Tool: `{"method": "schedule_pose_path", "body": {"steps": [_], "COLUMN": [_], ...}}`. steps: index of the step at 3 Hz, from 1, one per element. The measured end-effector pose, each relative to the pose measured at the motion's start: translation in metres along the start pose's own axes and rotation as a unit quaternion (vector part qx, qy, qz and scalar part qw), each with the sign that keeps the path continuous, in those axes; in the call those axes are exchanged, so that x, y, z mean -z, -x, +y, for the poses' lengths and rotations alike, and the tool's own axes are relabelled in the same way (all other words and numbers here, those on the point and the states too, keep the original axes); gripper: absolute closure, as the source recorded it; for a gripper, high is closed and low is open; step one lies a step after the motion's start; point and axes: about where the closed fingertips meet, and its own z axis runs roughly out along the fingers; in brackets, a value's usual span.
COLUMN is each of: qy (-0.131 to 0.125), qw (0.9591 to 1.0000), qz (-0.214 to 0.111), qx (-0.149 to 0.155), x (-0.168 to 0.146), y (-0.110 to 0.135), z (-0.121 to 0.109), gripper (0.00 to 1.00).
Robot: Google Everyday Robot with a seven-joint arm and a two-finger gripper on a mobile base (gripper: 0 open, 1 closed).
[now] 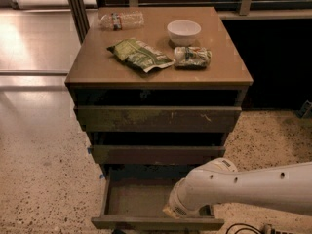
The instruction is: Close bottom drawer
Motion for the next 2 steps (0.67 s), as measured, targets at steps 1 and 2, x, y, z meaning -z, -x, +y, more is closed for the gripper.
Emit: {"method": "schedule_pose_path", "body": {"steps": [1, 2], "qy": [0.0, 0.011], "qw": [1.0, 0.9999], "qz": [0.0, -0.005], "qx": [0.0, -0.01], "x": [0.0, -0.031], "y": [0.0, -0.011], "z": [0.0, 0.007], "gripper": [1.0, 1.0]}}
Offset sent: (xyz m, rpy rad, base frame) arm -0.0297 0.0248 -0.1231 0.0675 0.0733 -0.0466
